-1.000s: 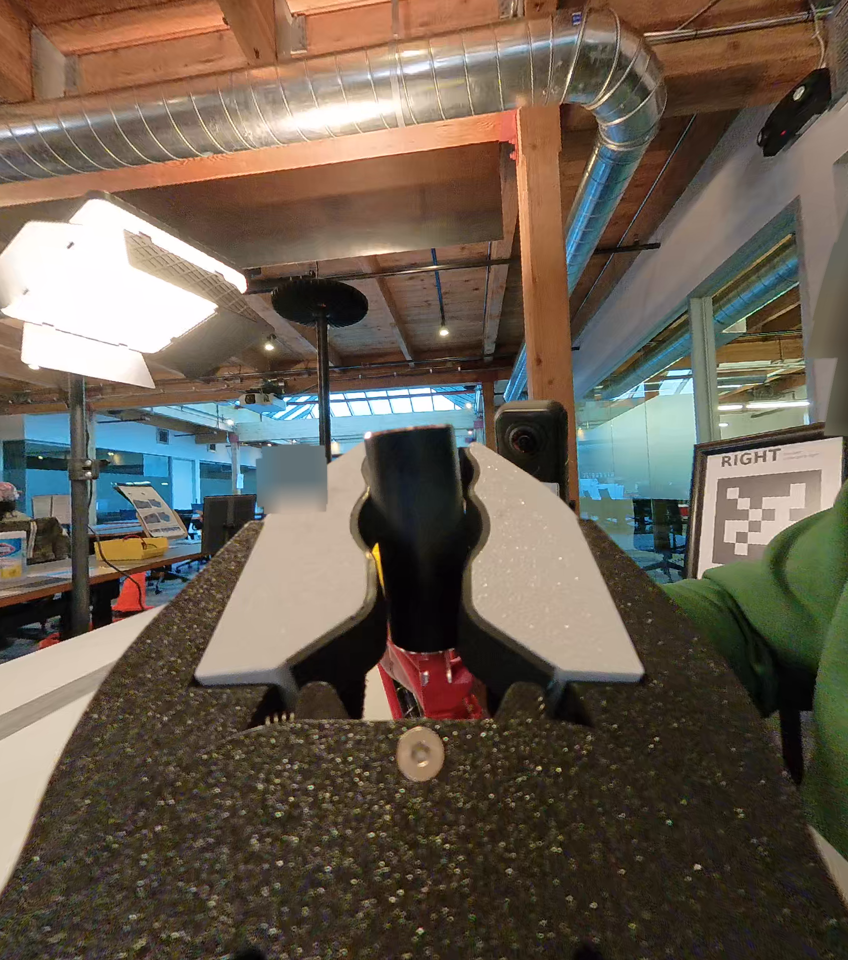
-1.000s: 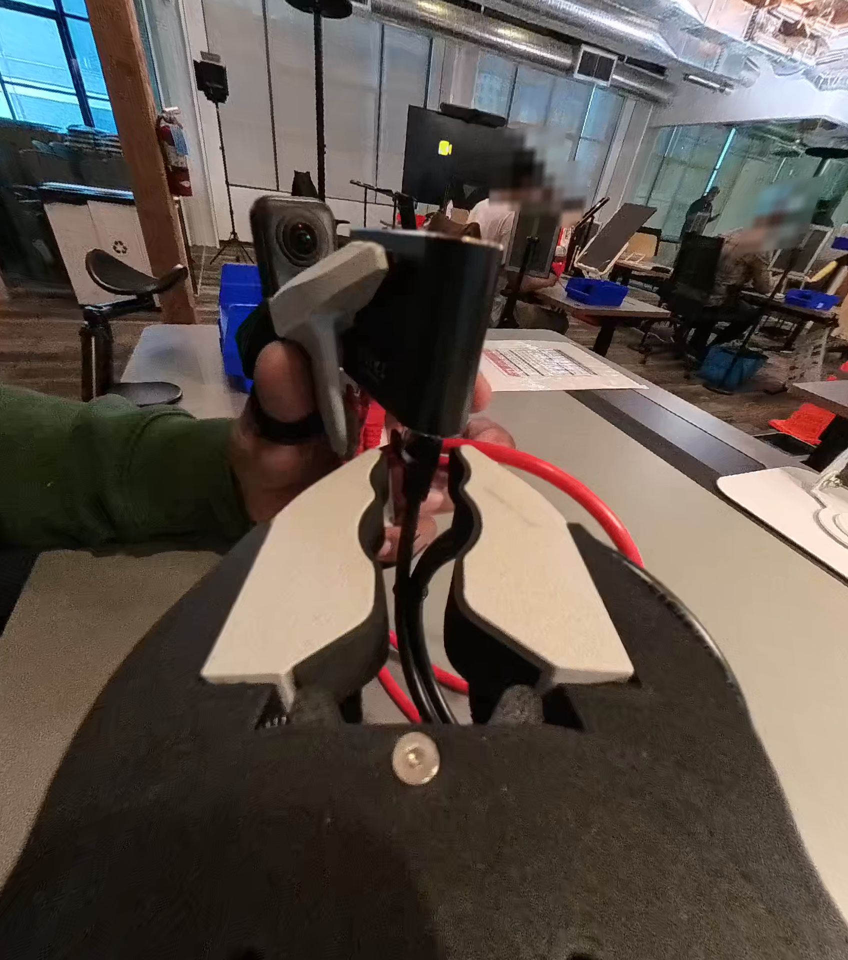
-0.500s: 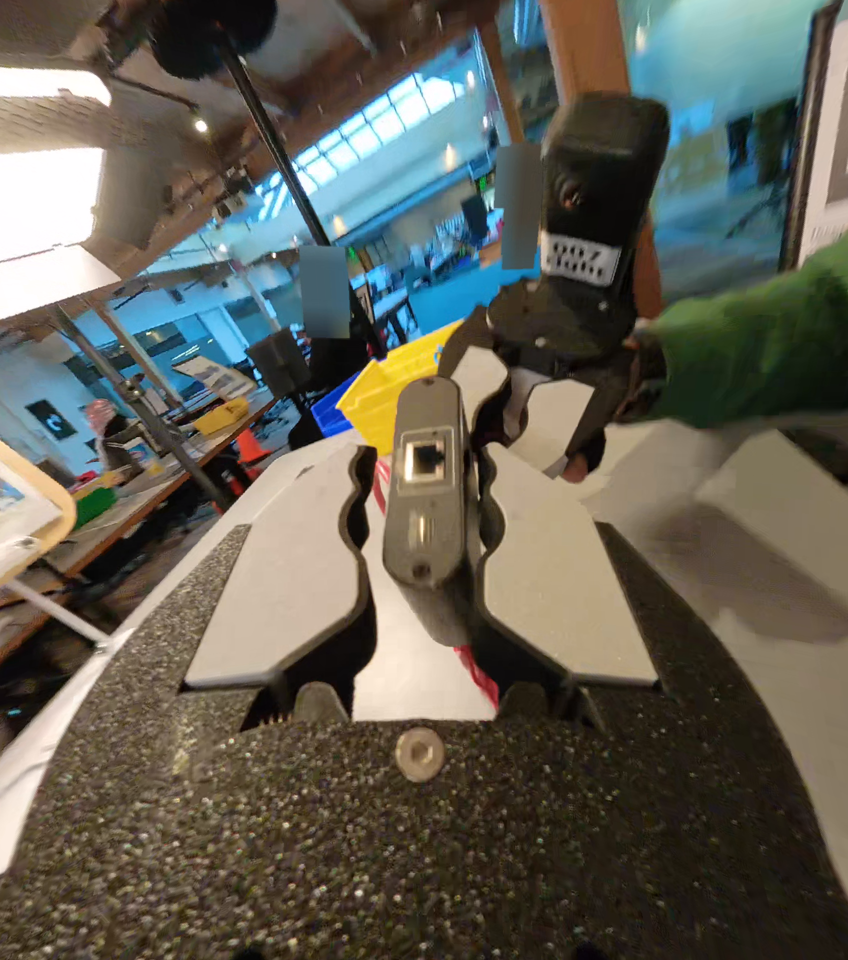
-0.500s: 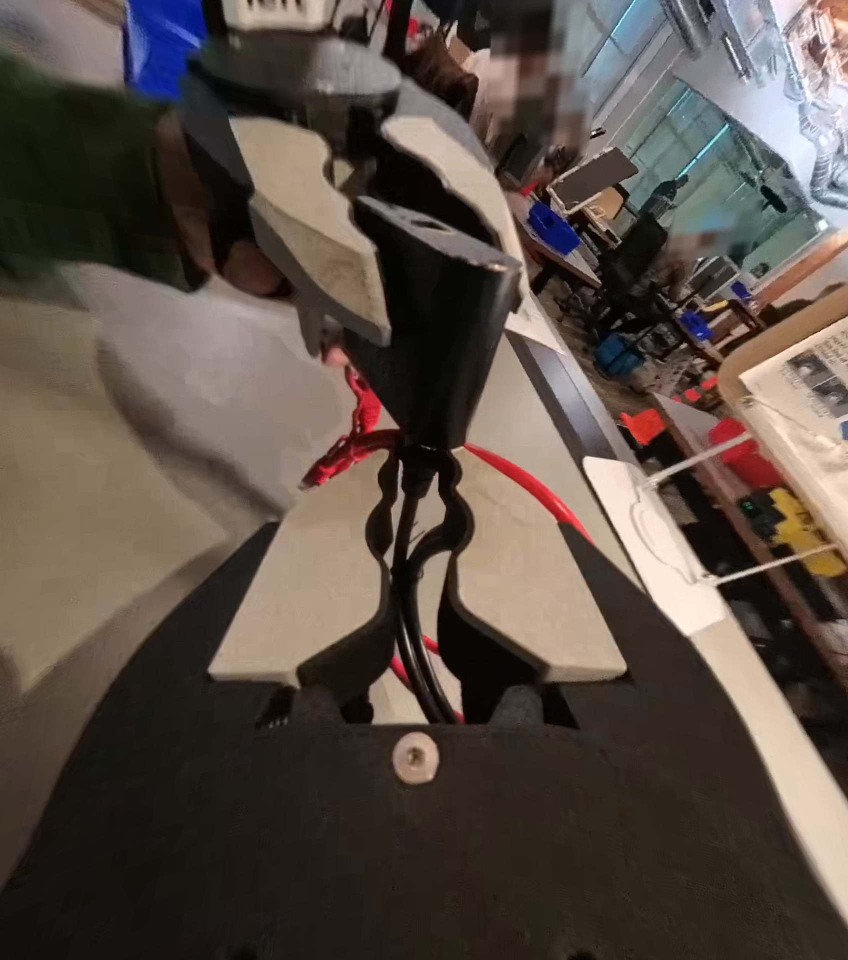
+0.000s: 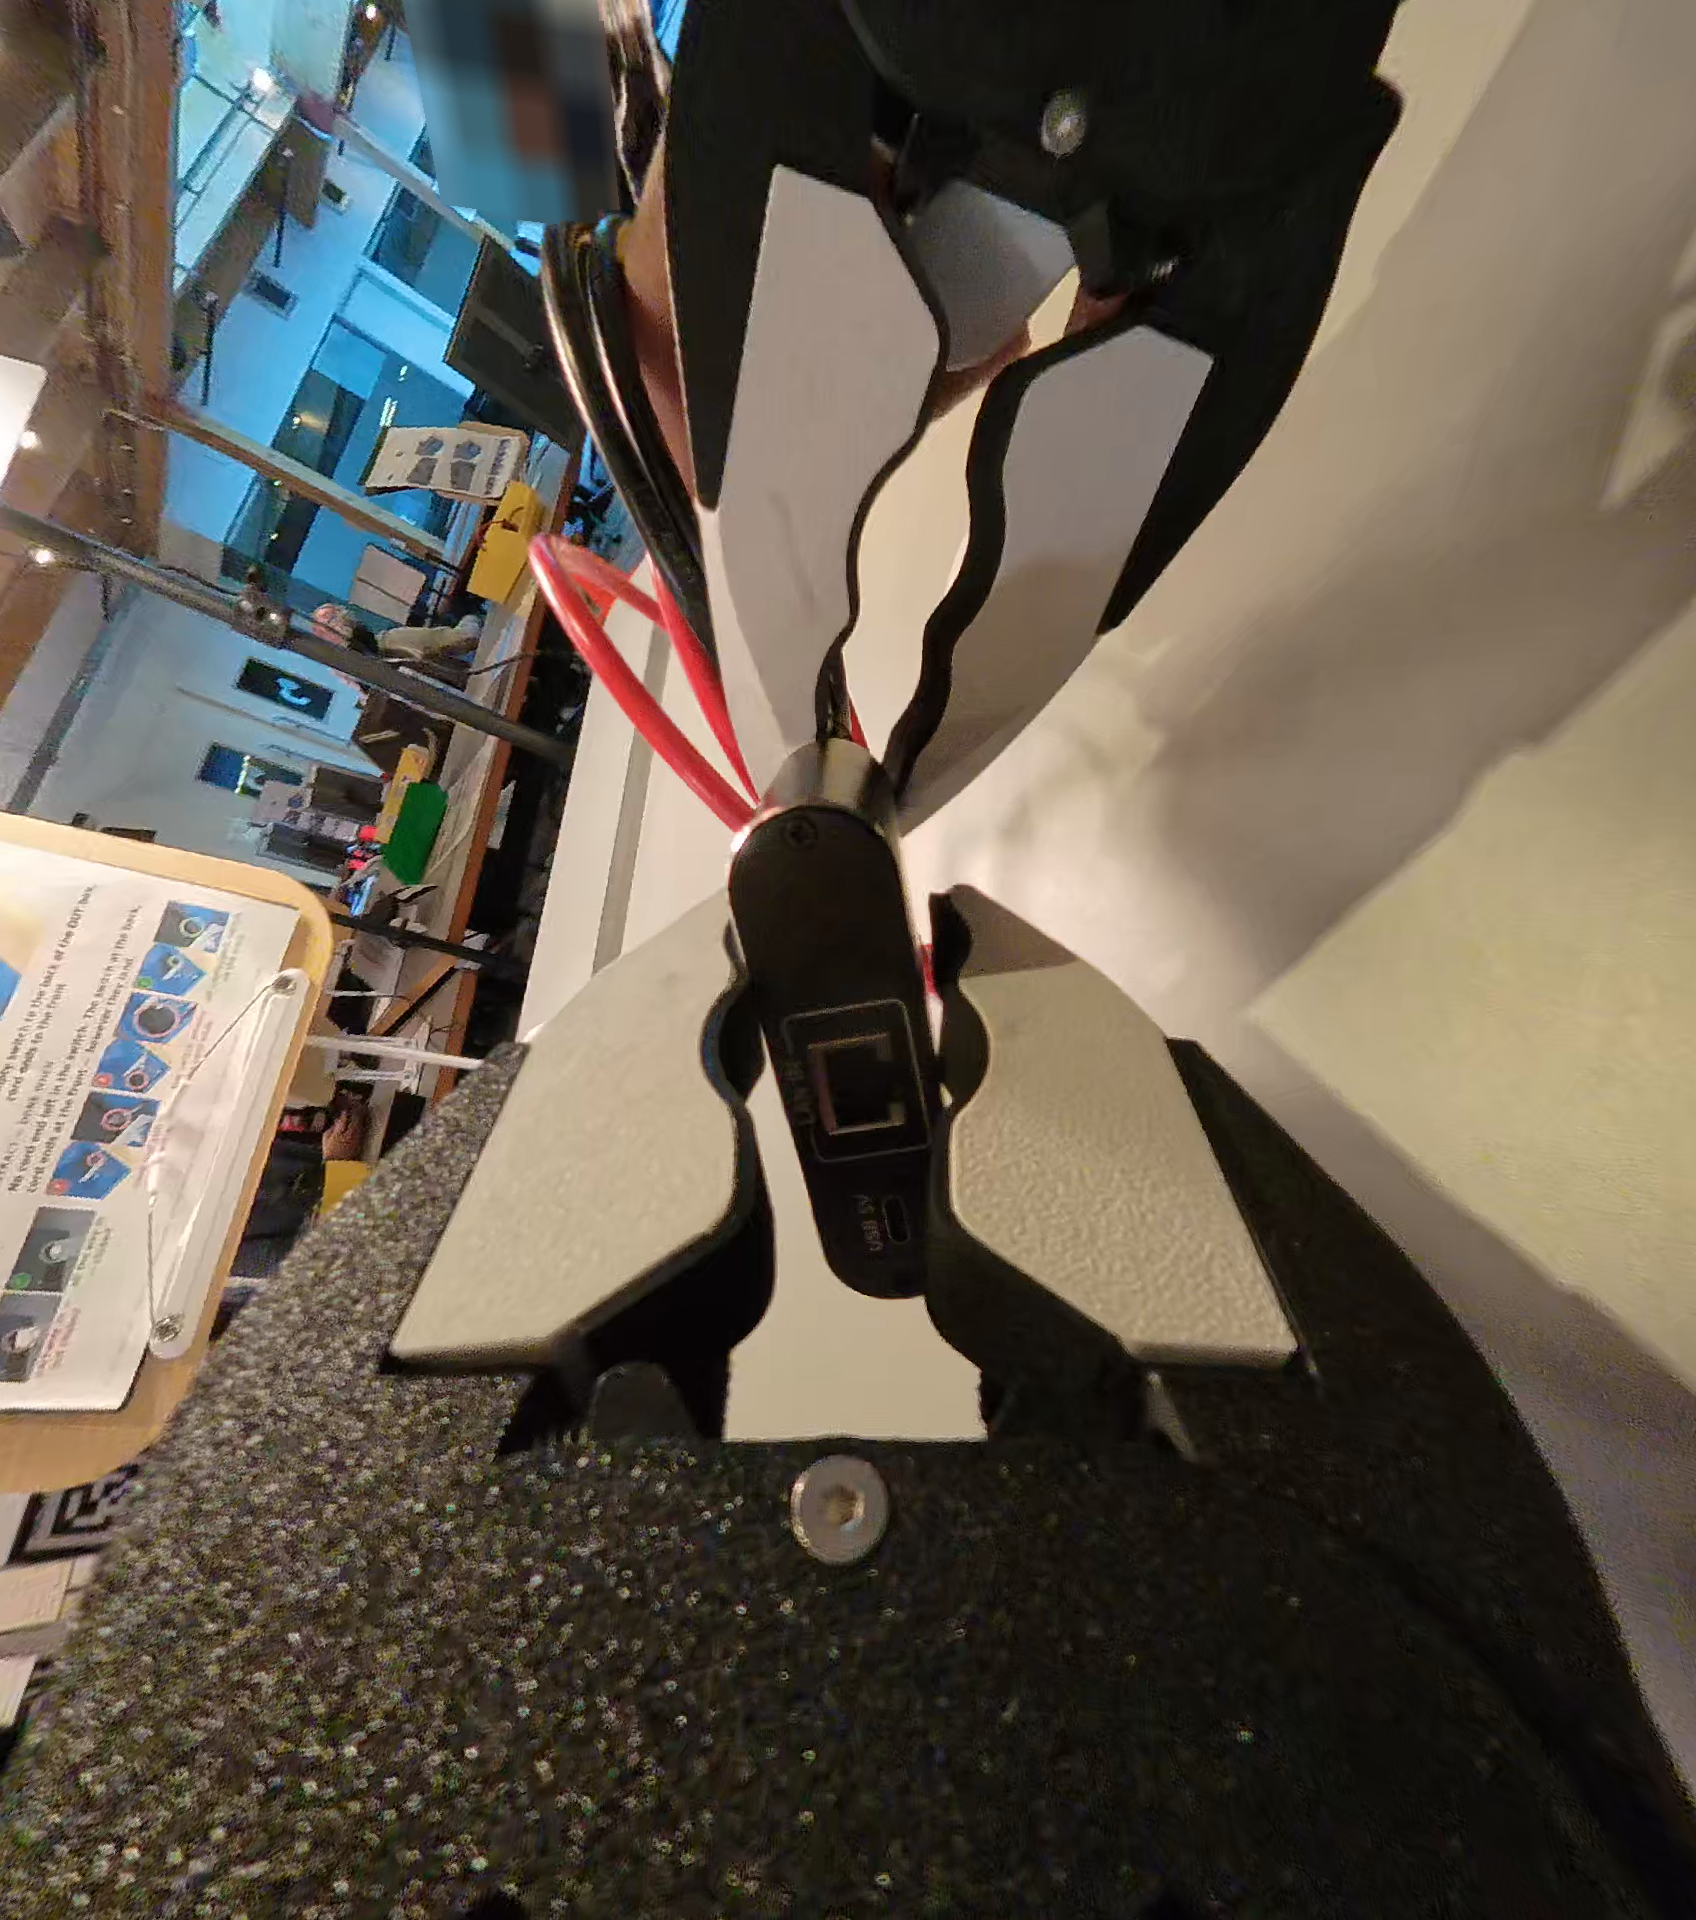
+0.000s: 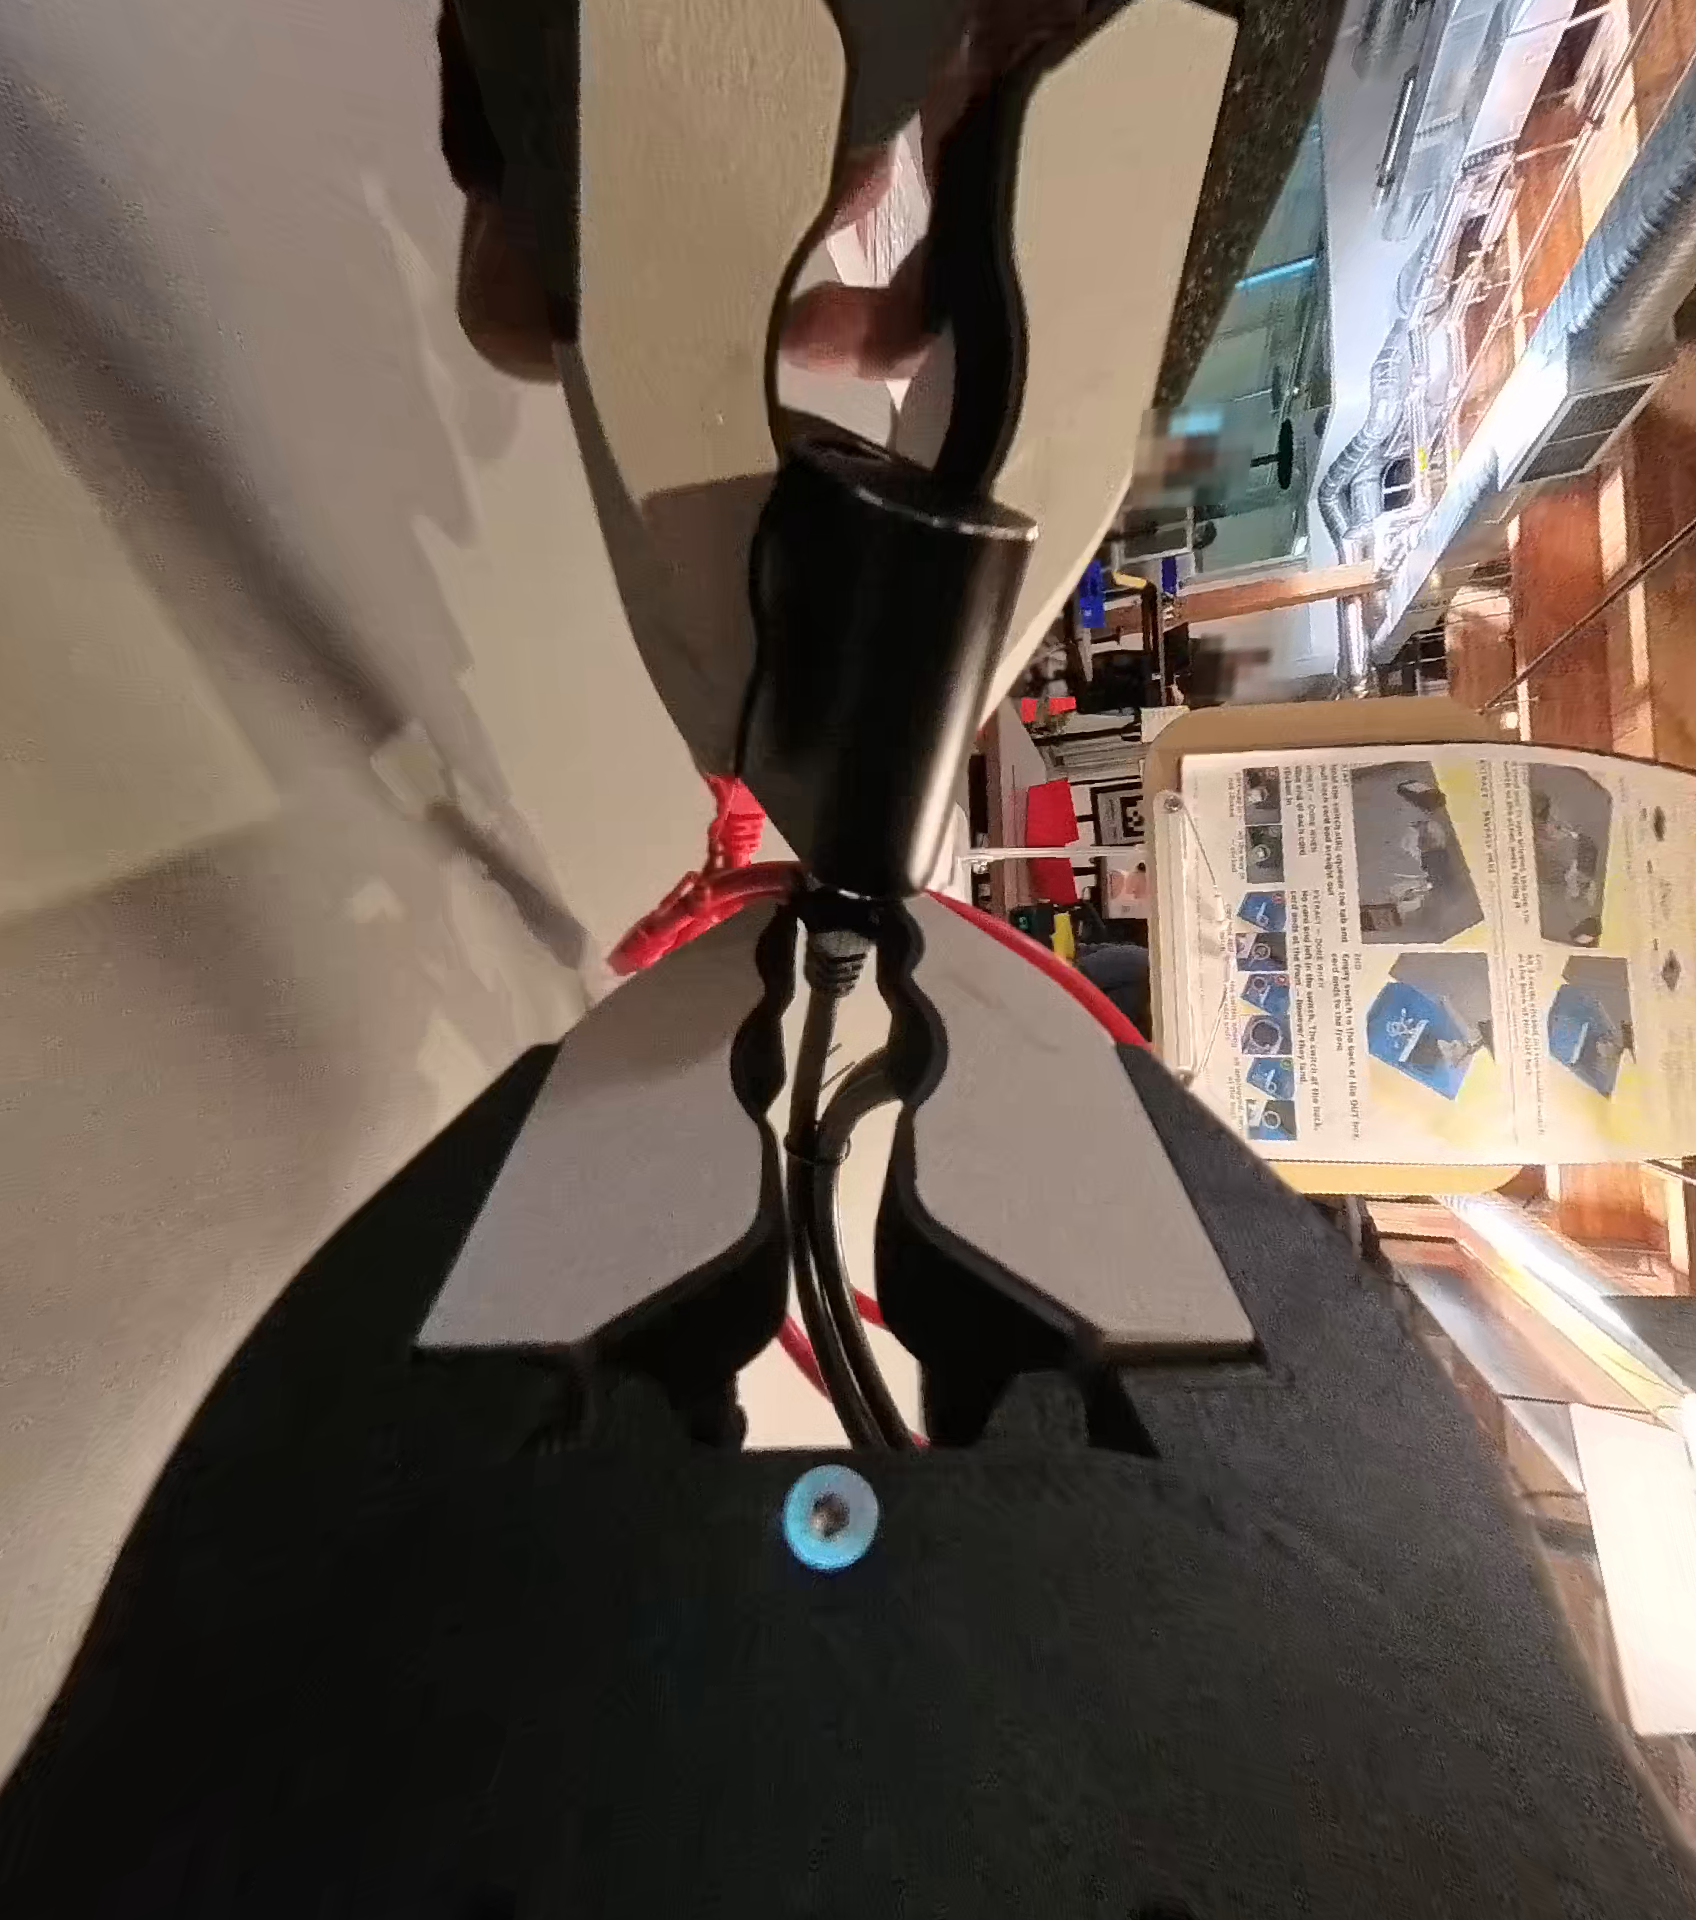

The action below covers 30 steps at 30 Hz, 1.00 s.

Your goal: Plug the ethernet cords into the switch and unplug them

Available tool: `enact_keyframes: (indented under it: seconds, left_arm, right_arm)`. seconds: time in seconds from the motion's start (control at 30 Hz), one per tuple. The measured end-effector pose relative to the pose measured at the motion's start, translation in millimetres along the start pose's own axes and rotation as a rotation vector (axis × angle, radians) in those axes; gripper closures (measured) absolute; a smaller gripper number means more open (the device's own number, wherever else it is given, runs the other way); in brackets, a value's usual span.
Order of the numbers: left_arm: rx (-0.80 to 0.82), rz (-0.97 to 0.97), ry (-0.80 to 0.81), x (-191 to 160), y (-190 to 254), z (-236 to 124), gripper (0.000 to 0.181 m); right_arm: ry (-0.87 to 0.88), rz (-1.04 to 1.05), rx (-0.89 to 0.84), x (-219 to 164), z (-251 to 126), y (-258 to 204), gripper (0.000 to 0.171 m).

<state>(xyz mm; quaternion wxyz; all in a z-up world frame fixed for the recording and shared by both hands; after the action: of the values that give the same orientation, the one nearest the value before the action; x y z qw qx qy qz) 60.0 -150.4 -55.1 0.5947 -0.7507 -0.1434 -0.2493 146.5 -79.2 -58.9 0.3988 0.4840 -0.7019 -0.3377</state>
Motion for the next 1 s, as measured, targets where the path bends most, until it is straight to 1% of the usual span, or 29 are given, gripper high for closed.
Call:
enact_keyframes:
  seconds: [0.07, 0.17, 0.3, 0.4, 0.53, 0.67, 0.8, 0.9, 1.0]
  left_arm:
    - [0.021, -0.019, -0.004, 0.5, -0.9, 2.6, 0.151]
    - [0.042, -0.068, 0.030, 3.1, -3.9, 2.8, 0.152]
    - [0.065, -0.180, 0.074, 3.8, -11.6, 0.8, 0.153]
    - [0.073, -0.304, 0.074, -2.9, -19.3, 0.4, 0.153]
    - [0.113, -0.543, 0.030, -21.0, -32.4, 1.5, 0.154]
    - [0.114, -0.821, 0.018, -38.3, -39.3, 3.1, 0.154]
    - [0.080, -1.065, 0.086, -47.1, -39.6, 5.8, 0.154]
    - [0.055, -1.168, 0.160, -46.6, -38.8, 7.2, 0.154]
    - [0.046, -1.209, 0.247, -41.7, -39.4, 6.5, 0.154]
  right_arm:
    - [-0.004, -0.002, -0.015, -2.6, -0.4, 1.7, 0.156]
    - [0.024, 0.023, -0.033, -4.5, -3.8, 5.6, 0.156]
    - [0.082, 0.092, -0.061, -4.7, -10.7, 13.3, 0.156]
    - [0.138, 0.168, -0.072, -5.5, -17.8, 20.3, 0.152]
    - [0.216, 0.300, -0.057, -7.5, -24.3, 28.2, 0.150]
    - [0.286, 0.520, 0.087, -8.7, -14.7, 24.3, 0.151]
    - [0.352, 0.827, 0.255, -15.3, 3.5, 18.5, 0.150]
    - [0.462, 1.037, 0.374, -19.6, 11.8, 16.8, 0.147]
    - [0.569, 1.176, 0.421, -21.9, 14.1, 19.3, 0.144]
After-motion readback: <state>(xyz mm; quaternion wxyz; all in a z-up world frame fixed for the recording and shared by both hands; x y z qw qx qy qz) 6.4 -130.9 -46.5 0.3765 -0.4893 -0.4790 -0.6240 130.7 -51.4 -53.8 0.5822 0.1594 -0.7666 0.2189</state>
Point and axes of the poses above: each gripper's, where its closed fingertips meet, z out along the fingers, x out of its top, y = z × x across the jaws, the point moved 7 cm from there along -z, back along the fingers, and after that the axes turned 11 degrees about x, right-handed, at the moved point
